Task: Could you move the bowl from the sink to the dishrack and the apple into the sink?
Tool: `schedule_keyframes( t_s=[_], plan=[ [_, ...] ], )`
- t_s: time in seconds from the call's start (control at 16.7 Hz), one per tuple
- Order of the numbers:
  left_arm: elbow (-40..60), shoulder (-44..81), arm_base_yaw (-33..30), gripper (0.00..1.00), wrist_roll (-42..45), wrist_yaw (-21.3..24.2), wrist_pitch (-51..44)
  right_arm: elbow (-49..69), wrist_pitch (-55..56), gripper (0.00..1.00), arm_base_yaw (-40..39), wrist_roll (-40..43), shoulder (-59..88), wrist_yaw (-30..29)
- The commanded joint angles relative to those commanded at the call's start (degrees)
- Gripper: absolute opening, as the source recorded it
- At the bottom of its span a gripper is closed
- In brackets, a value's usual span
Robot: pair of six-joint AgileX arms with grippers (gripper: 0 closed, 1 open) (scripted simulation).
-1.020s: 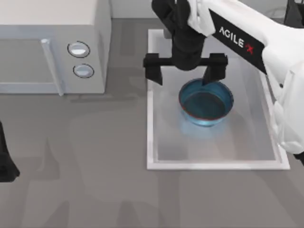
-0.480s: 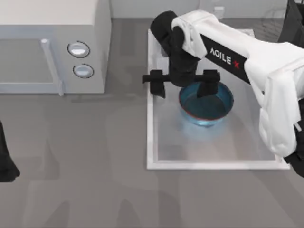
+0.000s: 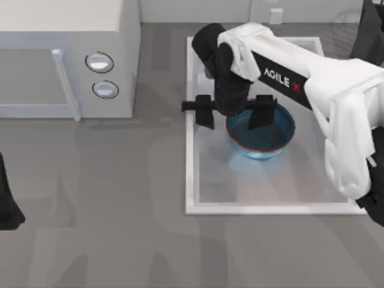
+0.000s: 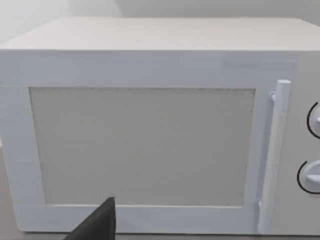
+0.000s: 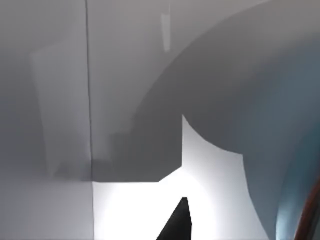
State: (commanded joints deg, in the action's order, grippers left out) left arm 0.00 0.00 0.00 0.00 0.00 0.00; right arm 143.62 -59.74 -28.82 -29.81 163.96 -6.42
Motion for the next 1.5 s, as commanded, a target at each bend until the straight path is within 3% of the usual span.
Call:
schedule_keyframes(
  t_s=[0.66,1.5],
  plan=[
    [0.00,0.00,0.00,1.00,0.00,0.00,0.00,0.00,0.00,0.02,0.00,0.00,0.00,0.00],
    [0.00,0.00,0.00,1.00,0.00,0.00,0.00,-3.98,-2.96,0.00,-2.69,-2.90,-6.61,-0.79]
  ],
)
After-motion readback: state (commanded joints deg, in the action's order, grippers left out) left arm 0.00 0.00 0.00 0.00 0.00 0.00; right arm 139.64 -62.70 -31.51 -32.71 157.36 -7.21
